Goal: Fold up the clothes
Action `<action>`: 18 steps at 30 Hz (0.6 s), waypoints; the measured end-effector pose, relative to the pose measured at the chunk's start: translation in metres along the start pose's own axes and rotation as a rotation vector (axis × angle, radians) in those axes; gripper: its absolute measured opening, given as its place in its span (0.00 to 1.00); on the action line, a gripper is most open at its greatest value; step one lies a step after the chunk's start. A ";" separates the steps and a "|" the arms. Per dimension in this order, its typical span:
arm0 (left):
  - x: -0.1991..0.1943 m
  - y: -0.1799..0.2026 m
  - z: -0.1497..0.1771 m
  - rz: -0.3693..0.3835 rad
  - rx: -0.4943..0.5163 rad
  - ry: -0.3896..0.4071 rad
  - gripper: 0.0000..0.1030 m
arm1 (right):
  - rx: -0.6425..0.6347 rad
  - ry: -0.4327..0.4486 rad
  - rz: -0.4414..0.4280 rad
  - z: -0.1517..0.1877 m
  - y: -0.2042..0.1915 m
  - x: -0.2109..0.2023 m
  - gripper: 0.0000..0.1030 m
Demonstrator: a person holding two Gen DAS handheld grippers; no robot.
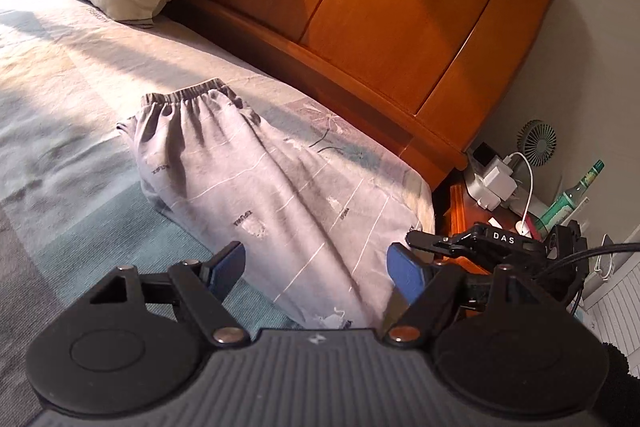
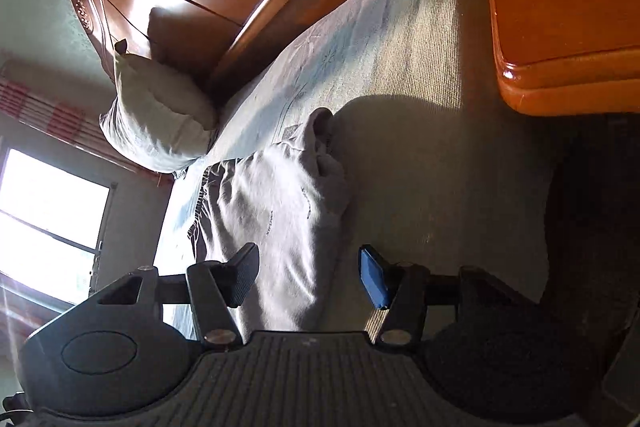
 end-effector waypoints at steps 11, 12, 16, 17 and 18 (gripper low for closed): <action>0.068 -0.046 -0.009 -0.058 -0.026 -0.080 0.76 | -0.391 0.260 0.063 -0.017 -0.029 -0.002 0.11; 0.065 -0.048 -0.008 -0.054 -0.031 -0.080 0.76 | -0.400 0.223 0.057 -0.017 -0.025 -0.001 0.12; 0.057 -0.054 -0.002 -0.038 -0.052 -0.079 0.76 | -0.310 0.102 -0.008 -0.023 -0.002 0.004 0.28; 0.055 -0.056 -0.001 -0.034 -0.057 -0.078 0.76 | -0.231 0.084 -0.043 -0.029 0.008 0.003 0.32; 0.054 -0.056 -0.001 -0.032 -0.061 -0.078 0.76 | -0.151 0.058 -0.089 -0.036 0.017 0.005 0.48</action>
Point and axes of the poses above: each gripper's, at about its wrist camera, not at the fingertips, and x roughly the way its jaws point, y to its right, z to its underside, the point moved 3 cm from there along x, roughly the way its jaws point, and after that the axes turned 11 degrees about z, right-handed, at the moved point
